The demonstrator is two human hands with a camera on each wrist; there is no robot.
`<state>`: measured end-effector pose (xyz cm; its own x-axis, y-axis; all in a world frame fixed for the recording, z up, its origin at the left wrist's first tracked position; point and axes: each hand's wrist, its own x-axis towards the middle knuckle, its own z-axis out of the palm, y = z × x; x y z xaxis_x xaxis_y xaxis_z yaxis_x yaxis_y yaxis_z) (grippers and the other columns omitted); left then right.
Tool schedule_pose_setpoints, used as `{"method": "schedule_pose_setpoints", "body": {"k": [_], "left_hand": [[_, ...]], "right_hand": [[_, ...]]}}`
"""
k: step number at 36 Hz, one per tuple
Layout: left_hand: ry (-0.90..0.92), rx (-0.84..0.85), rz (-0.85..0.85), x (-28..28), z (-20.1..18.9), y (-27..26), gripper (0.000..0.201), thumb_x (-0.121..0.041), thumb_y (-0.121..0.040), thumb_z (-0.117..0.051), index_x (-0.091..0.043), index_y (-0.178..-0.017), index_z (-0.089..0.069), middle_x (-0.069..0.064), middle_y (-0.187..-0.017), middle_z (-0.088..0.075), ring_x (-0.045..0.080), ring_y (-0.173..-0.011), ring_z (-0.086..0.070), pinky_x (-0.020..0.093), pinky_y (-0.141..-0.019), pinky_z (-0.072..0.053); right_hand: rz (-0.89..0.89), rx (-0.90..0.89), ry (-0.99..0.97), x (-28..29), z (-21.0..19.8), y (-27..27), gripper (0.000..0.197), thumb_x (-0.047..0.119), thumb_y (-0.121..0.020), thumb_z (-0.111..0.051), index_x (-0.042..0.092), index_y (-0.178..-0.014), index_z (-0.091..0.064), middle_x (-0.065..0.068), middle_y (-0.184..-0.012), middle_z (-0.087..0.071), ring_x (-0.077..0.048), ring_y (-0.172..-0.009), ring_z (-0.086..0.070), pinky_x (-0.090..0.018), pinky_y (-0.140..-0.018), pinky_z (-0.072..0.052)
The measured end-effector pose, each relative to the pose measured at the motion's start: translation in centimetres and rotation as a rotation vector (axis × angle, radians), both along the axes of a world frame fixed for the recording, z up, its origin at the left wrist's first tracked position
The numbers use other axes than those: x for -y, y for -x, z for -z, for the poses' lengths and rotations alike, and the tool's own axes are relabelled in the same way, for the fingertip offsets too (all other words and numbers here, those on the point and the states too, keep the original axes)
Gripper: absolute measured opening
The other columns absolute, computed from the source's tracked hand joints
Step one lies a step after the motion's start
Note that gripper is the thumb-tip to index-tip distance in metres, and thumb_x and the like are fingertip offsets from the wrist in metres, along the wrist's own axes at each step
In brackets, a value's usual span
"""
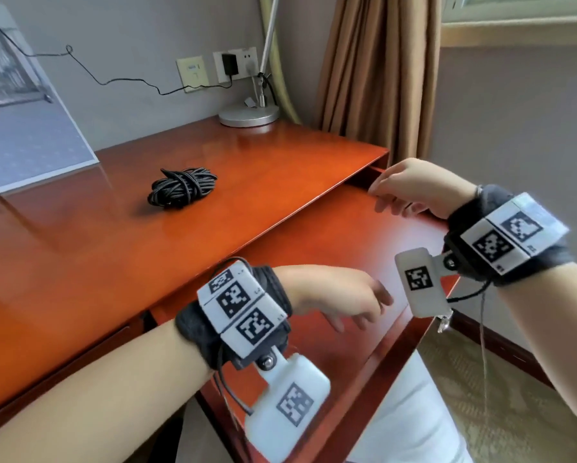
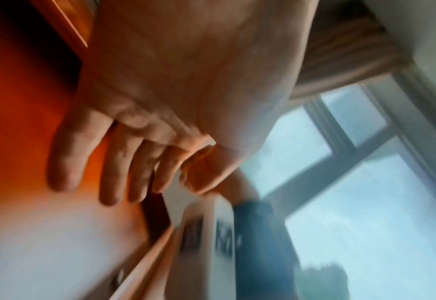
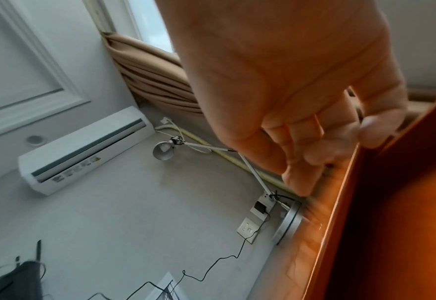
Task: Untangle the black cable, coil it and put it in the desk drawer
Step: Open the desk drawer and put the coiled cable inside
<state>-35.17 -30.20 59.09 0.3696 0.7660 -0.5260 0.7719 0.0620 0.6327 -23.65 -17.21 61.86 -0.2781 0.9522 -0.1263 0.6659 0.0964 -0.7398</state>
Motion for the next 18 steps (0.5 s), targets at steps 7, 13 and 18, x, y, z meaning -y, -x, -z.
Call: {"method": "schedule_pose_setpoints", "body": {"k": [7,13,18], "left_hand": [[-0.361,0.531,-0.827,-3.1,-2.5,7.5,0.019,-0.009,-0.092,-0.047,-0.017,-0.102,-0.062,0.002,-0.104,-0.062,0.015,-0.09,-0.056,0.026,-0.071,-0.049],[-0.952,-0.078,-1.198,-6.1,-0.8,14.3,0.023,-0.01,-0.087,-0.047,-0.019,-0.104,-0.06,0.002,-0.12,-0.049,0.023,-0.117,-0.043,0.022,-0.081,-0.03],[-0.89,-0.284,-1.34,-7.4,1.9,18.5,0.049,-0.016,-0.083,-0.06,-0.024,-0.13,-0.048,0.005,-0.154,-0.022,0.032,-0.136,-0.023,0.046,-0.107,-0.026]], "right_hand": [[0.05,-0.192,0.171,-1.4,1.3,3.0,0.011,0.016,-0.091,-0.058,0.015,-0.079,-0.058,0.001,-0.064,-0.061,-0.014,-0.055,-0.046,-0.023,-0.057,-0.04],[0.126,-0.386,0.293,-1.8,3.1,6.1,0.018,0.013,-0.09,-0.055,0.015,-0.073,-0.053,0.01,-0.037,-0.054,-0.011,-0.05,-0.042,-0.023,-0.056,-0.037],[0.123,-0.454,0.344,-1.5,4.3,6.7,0.019,0.013,-0.091,-0.054,0.014,-0.073,-0.053,0.008,-0.044,-0.054,-0.01,-0.05,-0.039,-0.023,-0.056,-0.037]]}}
